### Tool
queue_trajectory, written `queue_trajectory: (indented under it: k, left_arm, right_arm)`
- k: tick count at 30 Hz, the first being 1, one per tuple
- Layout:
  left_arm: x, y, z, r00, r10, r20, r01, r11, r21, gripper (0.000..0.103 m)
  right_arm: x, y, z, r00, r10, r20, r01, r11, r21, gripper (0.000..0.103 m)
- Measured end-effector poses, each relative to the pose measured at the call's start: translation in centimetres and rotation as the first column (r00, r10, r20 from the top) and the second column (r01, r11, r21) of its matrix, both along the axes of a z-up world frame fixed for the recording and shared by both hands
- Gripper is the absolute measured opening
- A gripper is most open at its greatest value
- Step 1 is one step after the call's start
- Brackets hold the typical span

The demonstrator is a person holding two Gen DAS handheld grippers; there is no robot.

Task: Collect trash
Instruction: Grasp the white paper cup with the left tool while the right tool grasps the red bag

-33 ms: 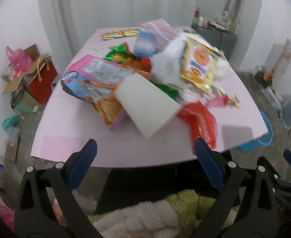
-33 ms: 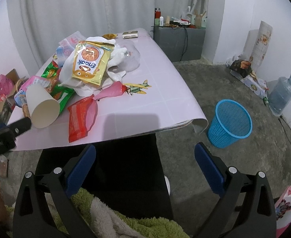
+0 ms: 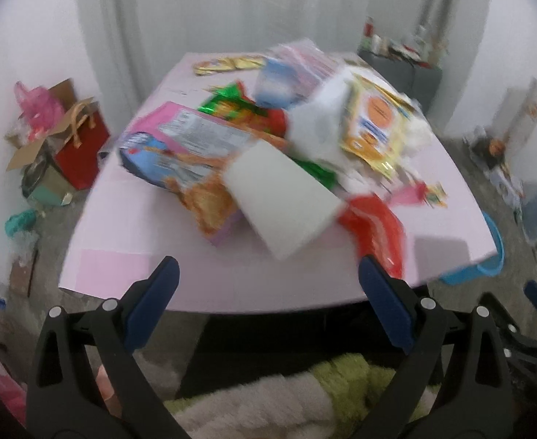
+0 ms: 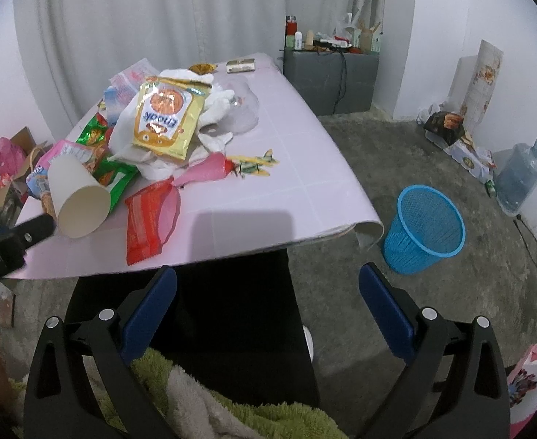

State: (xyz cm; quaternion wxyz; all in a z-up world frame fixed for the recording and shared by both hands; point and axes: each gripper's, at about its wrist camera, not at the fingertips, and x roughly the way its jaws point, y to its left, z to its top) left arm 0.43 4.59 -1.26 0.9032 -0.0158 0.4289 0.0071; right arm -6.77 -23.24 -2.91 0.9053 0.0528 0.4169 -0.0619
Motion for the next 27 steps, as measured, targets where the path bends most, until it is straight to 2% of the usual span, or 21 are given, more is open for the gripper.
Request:
queue_trajectory:
  k: [3,6,9,11,14,17,18,19,20,22,26,27]
  left_arm:
    - [0.4,2.0,0.6,0.999,0.043,0.025,-0.042,0.999,-0.027,0.094]
    - [0.4,4.0,1.2,0.996,0.046,0.078,-0.041,0.997,-0.059,0.094]
    - [0.0,5.3,1.7,0.981,-0.073,0.181,0.095,0.988,-0.122,0.094]
    - [-0.5,5.3,1.8,0.964,-0.136,0.229,0.167,0.978,-0.122,0.094]
    - [-1.1,3.5,1.6,0.934,-0.258,0.248,0.276,0.96,-0.038,0.094]
    - [-2.1,0.6,1.0,0.889,-0.373,0.265,0.358,0.928,0.106,0.094]
    - [-2.5,-0.5,0.7,0.866,-0.418,0.274,0.385,0.907,0.17,0.089]
    - [-2.7,-1.3,0.4,0.853,-0.446,0.273,0.395,0.892,0.221,0.079]
    - [-2.8,-2.1,-0.1,0.84,-0.475,0.262,0.408,0.871,0.273,0.074]
    - [-2.5,-3.0,-1.1,0.83,-0.505,0.236,0.422,0.846,0.326,0.066]
    - [-1.8,-4.1,-2.9,0.823,-0.53,0.205,0.404,0.8,0.444,0.052]
    - [-1.8,-4.5,-3.4,0.819,-0.537,0.2,0.387,0.776,0.498,0.047]
  right_arm:
    - [0.5,-0.2,0.9,0.998,0.007,0.069,-0.005,1.0,-0.018,0.097]
    - [1.3,-0.1,1.8,0.988,0.067,0.138,-0.065,0.998,-0.016,0.097]
    - [2.2,0.4,2.1,0.985,0.105,0.14,-0.102,0.994,-0.024,0.097]
    - [2.9,0.9,1.9,0.983,0.133,0.125,-0.131,0.991,-0.021,0.097]
    - [4.2,1.7,0.8,0.98,0.185,0.072,-0.187,0.982,0.027,0.097]
    - [5.7,2.1,-0.4,0.973,0.229,0.026,-0.231,0.966,0.116,0.093]
    - [6.2,2.3,-0.7,0.969,0.245,0.014,-0.245,0.959,0.14,0.088]
    - [6.7,2.5,-0.9,0.962,0.273,0.008,-0.27,0.946,0.18,0.087]
    - [7.0,2.6,-1.2,0.958,0.288,0.003,-0.283,0.937,0.205,0.086]
    - [7.9,2.9,-1.6,0.948,0.318,-0.019,-0.304,0.921,0.244,0.08]
    - [9.3,4.0,-2.2,0.914,0.402,-0.048,-0.367,0.872,0.325,0.078]
    - [9.6,4.2,-2.3,0.906,0.42,-0.054,-0.378,0.86,0.342,0.078]
